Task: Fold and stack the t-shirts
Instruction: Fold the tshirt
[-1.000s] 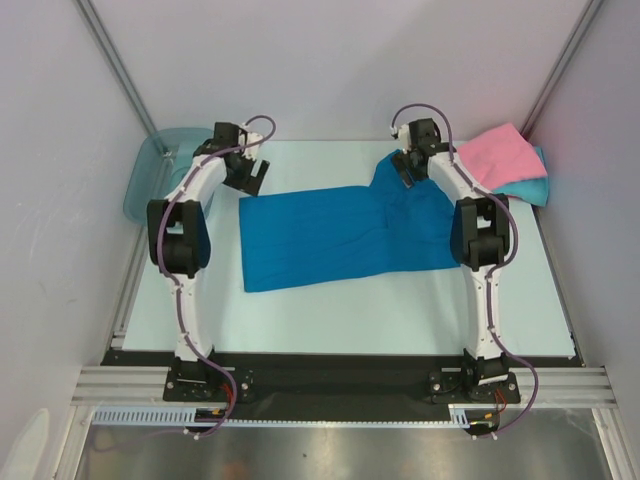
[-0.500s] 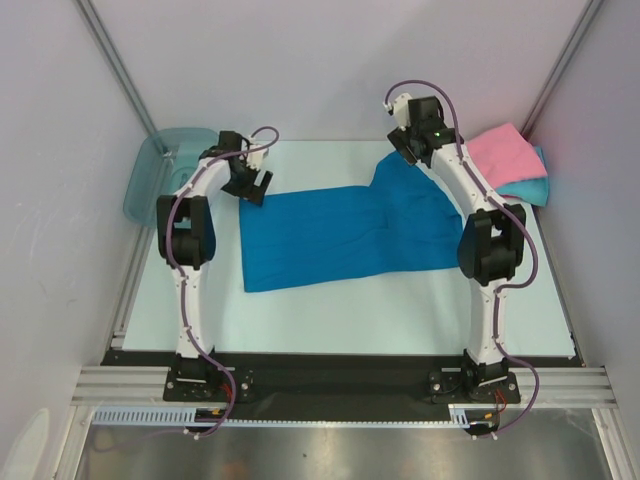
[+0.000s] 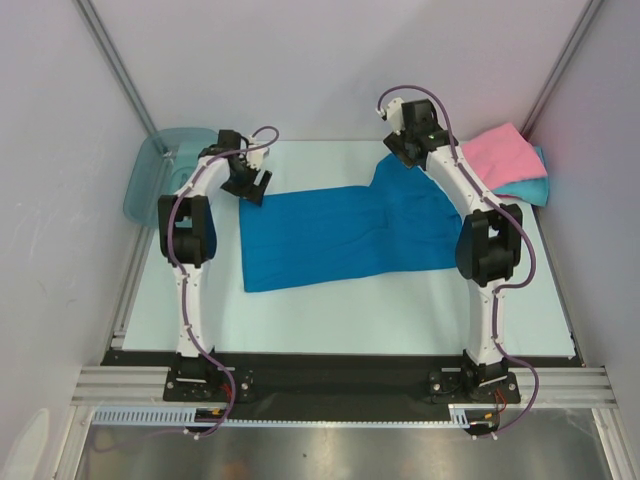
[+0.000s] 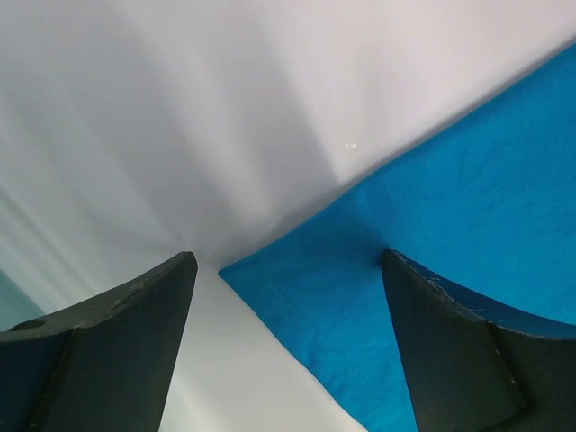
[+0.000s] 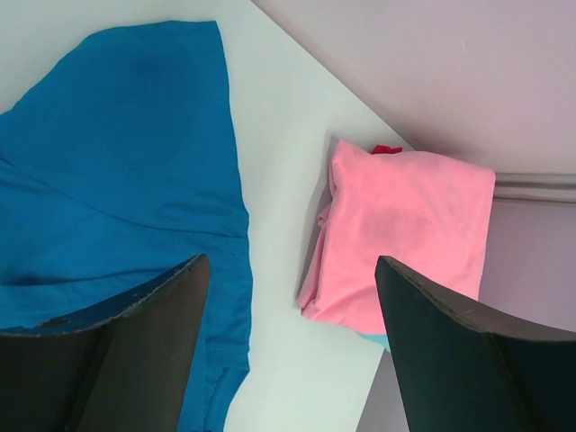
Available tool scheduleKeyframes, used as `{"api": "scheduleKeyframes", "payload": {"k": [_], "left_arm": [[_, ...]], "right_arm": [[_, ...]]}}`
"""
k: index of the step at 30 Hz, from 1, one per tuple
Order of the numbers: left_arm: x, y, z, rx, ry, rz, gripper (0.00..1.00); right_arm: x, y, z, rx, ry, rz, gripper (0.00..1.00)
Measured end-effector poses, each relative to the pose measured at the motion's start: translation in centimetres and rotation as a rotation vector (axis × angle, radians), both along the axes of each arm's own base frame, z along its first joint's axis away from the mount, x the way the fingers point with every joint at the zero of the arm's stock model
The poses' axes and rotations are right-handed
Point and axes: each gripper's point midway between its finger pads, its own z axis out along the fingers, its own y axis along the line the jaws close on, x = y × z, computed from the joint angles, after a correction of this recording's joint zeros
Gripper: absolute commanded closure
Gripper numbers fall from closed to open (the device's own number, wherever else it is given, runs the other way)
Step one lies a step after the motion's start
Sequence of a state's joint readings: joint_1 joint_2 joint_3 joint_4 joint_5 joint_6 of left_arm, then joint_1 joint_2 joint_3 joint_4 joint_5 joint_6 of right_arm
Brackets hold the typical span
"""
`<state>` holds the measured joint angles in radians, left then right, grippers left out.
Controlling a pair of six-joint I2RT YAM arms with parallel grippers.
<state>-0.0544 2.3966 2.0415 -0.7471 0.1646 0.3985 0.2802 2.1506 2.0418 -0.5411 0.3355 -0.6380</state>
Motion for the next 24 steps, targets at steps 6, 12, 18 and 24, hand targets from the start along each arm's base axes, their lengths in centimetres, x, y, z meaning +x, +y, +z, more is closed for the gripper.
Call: {"api": "scheduleKeyframes", "payload": {"k": [6, 12, 18, 24], "left_arm": [[0.0, -0.2, -0.2, -0.033, 0.026, -0.022, 0.12], [0.0, -0.2, -0.2, -0.038, 0.037, -0.042, 0.22], [0.1, 0.0, -0.2, -0.045, 0.034, -0.053, 0.39], [0.0, 0.1, -0.2, -0.053, 0.038, -0.051, 0.60]], "right_arm": [[0.0, 0.2, 0.1, -0.012, -0.002, 0.010, 0.20], [0.0, 0.6, 0.2, -0.018, -0.007, 0.014, 0.20], [0.1, 0.8, 0.5, -0.025, -0.019, 0.017, 0.21], [0.2, 1.2, 0.7, -0.029, -0.028, 0.024, 0.20]]}}
